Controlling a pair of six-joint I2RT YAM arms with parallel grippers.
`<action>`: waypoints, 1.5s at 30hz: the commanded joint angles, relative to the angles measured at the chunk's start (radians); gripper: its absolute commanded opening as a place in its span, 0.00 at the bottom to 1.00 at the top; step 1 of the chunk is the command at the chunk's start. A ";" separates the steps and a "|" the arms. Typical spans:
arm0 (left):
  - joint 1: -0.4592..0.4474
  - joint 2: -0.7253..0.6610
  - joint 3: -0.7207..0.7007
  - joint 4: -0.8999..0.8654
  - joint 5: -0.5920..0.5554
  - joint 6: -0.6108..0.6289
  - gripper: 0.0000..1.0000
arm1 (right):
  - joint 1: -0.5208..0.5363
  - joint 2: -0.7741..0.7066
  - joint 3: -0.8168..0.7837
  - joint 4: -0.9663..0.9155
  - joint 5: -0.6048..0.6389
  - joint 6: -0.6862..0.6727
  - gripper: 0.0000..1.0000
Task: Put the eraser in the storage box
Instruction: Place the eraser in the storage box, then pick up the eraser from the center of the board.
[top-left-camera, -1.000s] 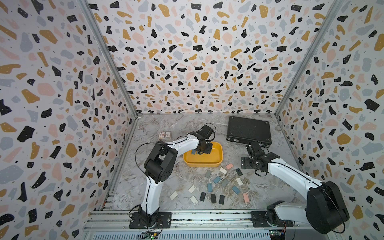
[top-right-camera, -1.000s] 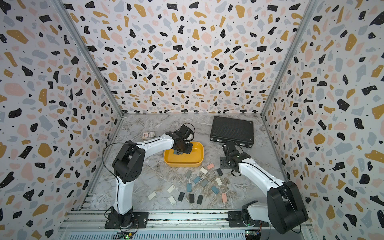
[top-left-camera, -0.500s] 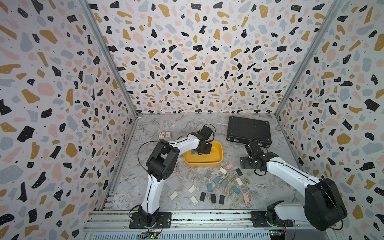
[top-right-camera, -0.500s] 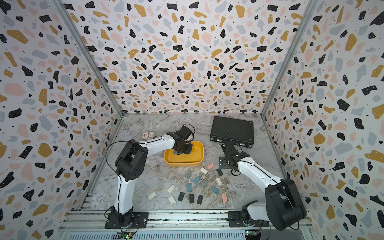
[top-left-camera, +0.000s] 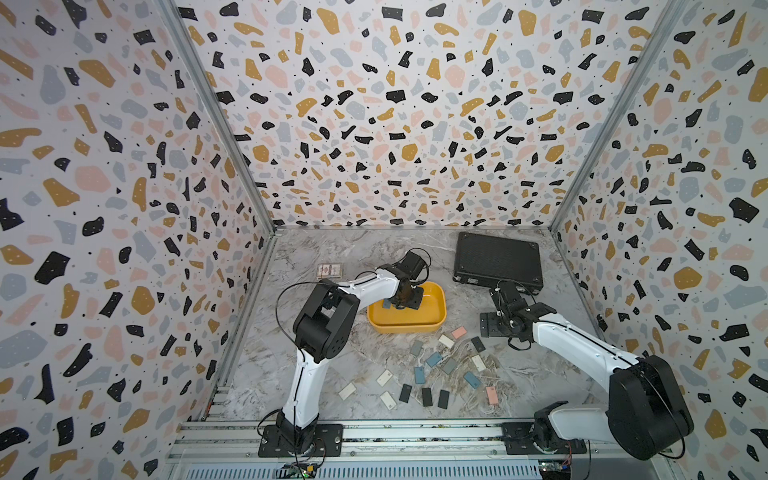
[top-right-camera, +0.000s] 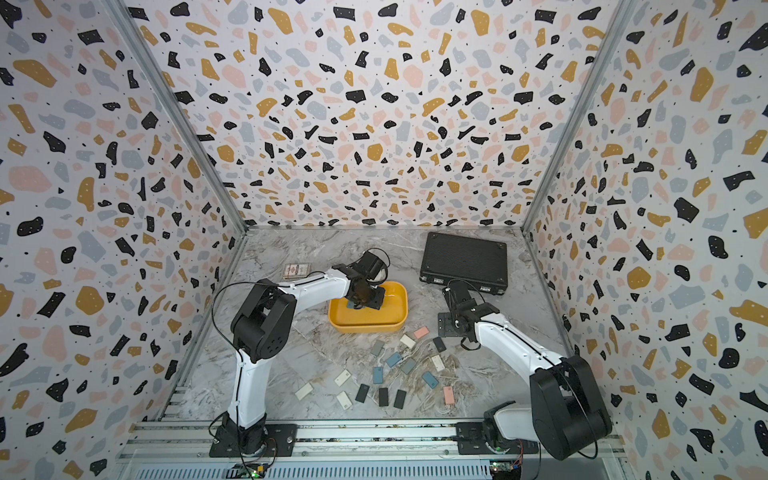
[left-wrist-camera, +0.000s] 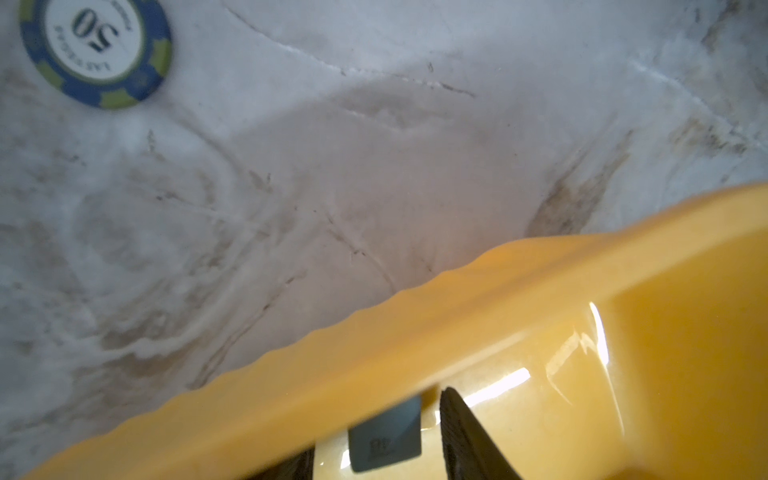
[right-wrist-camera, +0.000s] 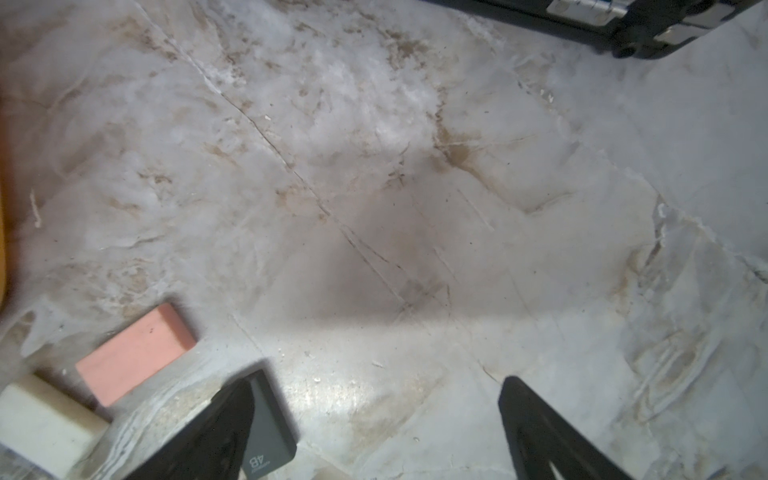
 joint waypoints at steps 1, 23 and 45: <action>0.006 -0.068 0.033 -0.025 0.004 0.003 0.53 | 0.005 -0.012 0.031 -0.013 0.000 0.006 0.95; -0.205 -0.723 -0.405 -0.140 -0.016 0.046 0.73 | 0.005 -0.080 -0.002 -0.020 0.007 0.000 0.95; -0.289 -0.475 -0.549 0.102 -0.043 -0.116 0.71 | 0.005 -0.126 -0.029 -0.034 0.020 -0.001 0.95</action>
